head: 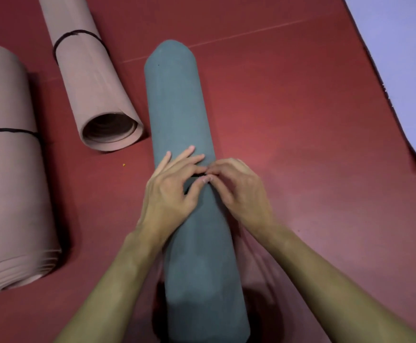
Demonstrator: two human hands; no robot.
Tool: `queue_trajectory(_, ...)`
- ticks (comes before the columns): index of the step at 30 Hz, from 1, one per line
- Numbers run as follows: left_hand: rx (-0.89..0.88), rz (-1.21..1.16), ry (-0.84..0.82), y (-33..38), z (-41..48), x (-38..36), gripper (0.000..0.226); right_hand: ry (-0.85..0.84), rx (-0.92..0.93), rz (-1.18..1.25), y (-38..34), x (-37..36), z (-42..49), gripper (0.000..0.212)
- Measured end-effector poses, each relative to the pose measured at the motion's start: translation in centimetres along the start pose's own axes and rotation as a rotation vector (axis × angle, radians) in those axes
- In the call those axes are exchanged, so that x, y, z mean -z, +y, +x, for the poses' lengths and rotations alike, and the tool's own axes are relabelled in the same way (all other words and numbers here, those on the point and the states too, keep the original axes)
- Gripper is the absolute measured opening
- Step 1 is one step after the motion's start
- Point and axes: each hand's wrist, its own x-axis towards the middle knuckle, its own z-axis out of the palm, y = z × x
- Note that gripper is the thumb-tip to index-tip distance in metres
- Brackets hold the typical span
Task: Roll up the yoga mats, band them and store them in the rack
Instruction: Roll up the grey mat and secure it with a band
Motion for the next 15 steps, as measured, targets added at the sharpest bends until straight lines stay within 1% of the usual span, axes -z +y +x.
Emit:
queue_trajectory(3,0.034,0.032,0.072,-0.4,-0.6,0.7,0.014,-0.08,-0.109,0.071,1.0,0.3,-1.3,0.024)
queue_trajectory(5,0.034,0.087,0.133,-0.6,-0.7,1.3,0.011,-0.116,-0.149,0.093,1.5,0.4,-1.8,0.024)
queue_trajectory(7,0.012,0.156,0.152,-0.5,-0.7,1.6,0.009,-0.124,-0.154,0.126,1.8,0.2,-1.9,0.02)
queue_trajectory(8,-0.007,0.186,0.127,-0.4,-0.5,1.7,0.009,-0.112,-0.145,0.136,1.9,0.0,-1.8,0.016)
queue_trajectory(10,-0.033,0.206,-0.001,0.0,0.1,1.6,0.018,-0.094,-0.128,0.12,1.8,-0.3,-1.2,0.008)
queue_trajectory(12,0.022,0.15,-0.117,0.2,0.7,1.6,0.026,-0.083,-0.144,0.081,1.6,-0.6,-0.2,0.008)
queue_trajectory(13,0.057,0.129,-0.129,0.1,1.0,1.5,0.025,-0.076,-0.155,0.069,1.5,-0.8,0.4,0.009)
queue_trajectory(15,0.093,0.167,-0.058,0.0,1.2,1.6,0.017,-0.066,-0.155,0.043,1.2,-1.0,1.9,0.014)
